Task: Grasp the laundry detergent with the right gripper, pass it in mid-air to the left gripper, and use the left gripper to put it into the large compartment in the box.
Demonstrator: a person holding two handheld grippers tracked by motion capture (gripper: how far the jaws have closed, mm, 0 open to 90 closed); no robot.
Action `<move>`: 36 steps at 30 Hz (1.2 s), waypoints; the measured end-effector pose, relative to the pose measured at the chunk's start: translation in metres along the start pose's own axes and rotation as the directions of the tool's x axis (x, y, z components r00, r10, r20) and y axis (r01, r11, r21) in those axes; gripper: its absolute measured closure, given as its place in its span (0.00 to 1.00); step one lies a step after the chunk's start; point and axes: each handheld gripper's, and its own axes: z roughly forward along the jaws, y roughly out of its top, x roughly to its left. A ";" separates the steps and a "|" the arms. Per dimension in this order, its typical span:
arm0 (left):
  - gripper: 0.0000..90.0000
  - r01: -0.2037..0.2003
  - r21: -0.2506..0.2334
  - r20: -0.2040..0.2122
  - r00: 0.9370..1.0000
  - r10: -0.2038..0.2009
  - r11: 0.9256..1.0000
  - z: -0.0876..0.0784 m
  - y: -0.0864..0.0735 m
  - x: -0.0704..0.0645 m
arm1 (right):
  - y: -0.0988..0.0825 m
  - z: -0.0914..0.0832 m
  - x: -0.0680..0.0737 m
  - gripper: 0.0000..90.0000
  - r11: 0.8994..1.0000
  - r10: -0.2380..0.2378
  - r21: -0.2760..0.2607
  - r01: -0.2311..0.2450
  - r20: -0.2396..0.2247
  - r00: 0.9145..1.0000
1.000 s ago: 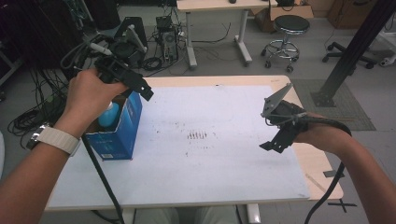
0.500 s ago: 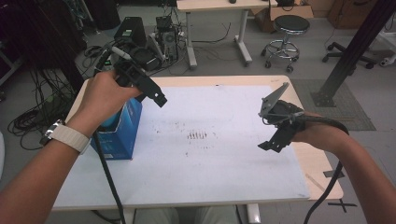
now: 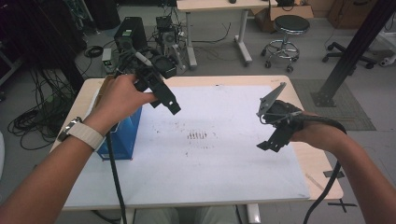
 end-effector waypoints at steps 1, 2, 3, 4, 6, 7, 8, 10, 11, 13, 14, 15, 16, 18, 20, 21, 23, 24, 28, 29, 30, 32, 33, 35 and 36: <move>0.09 -0.010 0.003 0.003 1.000 0.010 1.000 0.002 0.002 -0.001 | 0.000 0.000 0.000 0.05 1.000 0.000 0.000 0.000 -0.002 1.000; 0.09 -0.021 0.006 0.008 1.000 0.021 1.000 0.004 0.003 -0.003 | 0.001 0.001 0.000 0.05 1.000 -0.001 0.000 0.001 -0.003 1.000; 0.09 -0.029 0.011 0.011 1.000 0.029 1.000 0.006 0.005 -0.004 | 0.001 0.001 0.000 0.05 1.000 -0.002 0.000 0.002 -0.003 1.000; 0.09 -0.038 0.013 0.013 0.999 0.037 0.999 0.008 0.006 -0.005 | 0.001 0.001 0.000 0.05 1.000 -0.003 0.002 0.003 -0.002 1.000; 0.09 -0.051 0.017 0.021 0.999 0.050 0.999 0.011 0.009 -0.006 | 0.002 0.001 0.000 0.05 1.000 0.000 0.000 0.000 -0.005 1.000; 0.09 -0.059 0.017 0.025 0.998 0.059 0.998 0.013 0.010 -0.006 | 0.002 0.001 -0.001 0.05 1.000 0.001 0.001 -0.001 -0.004 1.000; 0.09 -0.065 0.020 0.029 0.998 0.064 0.998 0.014 0.011 -0.006 | 0.001 0.001 -0.001 0.05 1.000 0.000 0.001 0.000 -0.004 1.000; 0.08 -0.075 0.026 0.030 0.997 0.074 0.997 0.017 0.013 -0.007 | 0.001 0.002 -0.002 0.05 1.000 0.003 0.002 -0.003 -0.006 1.000; 0.08 -0.078 0.030 0.030 0.997 0.077 0.996 0.019 0.014 -0.007 | 0.001 0.002 -0.002 0.05 1.000 0.004 0.003 -0.004 -0.004 1.000; 0.08 -0.089 0.033 0.033 0.996 0.088 0.995 0.021 0.015 -0.007 | 0.001 0.003 -0.003 0.05 1.000 0.004 0.004 -0.004 -0.007 1.000; 0.08 -0.096 0.035 0.036 0.995 0.095 0.995 0.023 0.016 -0.007 | 0.001 0.003 -0.003 0.05 1.000 0.003 0.004 -0.003 -0.007 1.000; 0.08 -0.102 0.038 0.037 0.994 0.101 0.994 0.024 0.017 -0.007 | 0.001 0.003 -0.003 0.05 1.000 0.001 0.004 -0.001 -0.007 1.000; 0.08 -0.109 0.041 0.040 0.993 0.107 0.993 0.025 0.017 -0.008 | 0.002 0.004 -0.003 0.05 1.000 0.003 0.005 -0.003 -0.009 1.000; 0.08 -0.126 0.042 0.049 0.991 0.124 0.991 0.028 0.018 -0.009 | 0.002 0.004 -0.003 0.05 1.000 0.004 0.004 -0.004 -0.009 1.000; 0.08 -0.143 0.048 0.056 0.989 0.140 0.989 0.030 0.020 -0.010 | 0.003 0.004 -0.004 0.05 1.000 0.004 0.003 -0.004 -0.010 1.000; 0.08 -0.150 0.049 0.061 0.987 0.147 0.987 0.031 0.020 -0.010 | 0.003 0.003 -0.004 0.05 1.000 0.004 0.003 -0.004 -0.010 1.000; 0.08 -0.161 0.047 0.067 0.985 0.157 0.986 0.032 0.022 -0.010 | 0.003 0.003 -0.004 0.05 1.000 0.004 0.006 -0.004 -0.010 1.000; 0.08 -0.164 0.043 0.069 0.985 0.161 0.985 0.032 0.022 -0.010 | 0.002 0.003 -0.005 0.05 1.000 0.000 0.006 0.000 -0.010 1.000; 0.08 -0.178 0.045 0.077 0.982 0.174 0.983 0.033 0.024 -0.010 | 0.001 0.002 -0.005 0.05 1.000 0.000 0.010 0.000 -0.009 1.000; 0.08 -0.180 0.043 0.075 0.981 0.176 0.983 0.034 0.025 -0.011 | 0.001 0.002 -0.005 0.05 1.000 0.005 0.009 -0.005 -0.009 1.000; 0.08 -0.185 0.041 0.077 0.980 0.182 0.982 0.034 0.025 -0.011 | 0.001 0.002 -0.005 0.05 1.000 0.005 0.009 -0.005 -0.008 1.000; 0.08 -0.187 0.042 0.078 0.980 0.183 0.982 0.035 0.026 -0.012 | 0.001 0.001 -0.005 0.05 1.000 0.004 0.006 -0.004 -0.007 1.000; 0.08 -0.184 0.043 0.079 0.980 0.180 0.982 0.035 0.026 -0.012 | 0.001 0.002 -0.005 0.05 1.000 0.012 0.004 -0.012 -0.009 1.000; 0.08 -0.186 0.043 0.082 0.980 0.182 0.982 0.036 0.027 -0.013 | 0.001 0.003 -0.005 0.05 1.000 0.006 0.008 -0.006 -0.011 1.000; 0.08 -0.193 0.044 0.082 0.978 0.189 0.980 0.036 0.027 -0.012 | 0.001 0.003 -0.006 0.05 1.000 0.005 0.010 -0.005 -0.013 1.000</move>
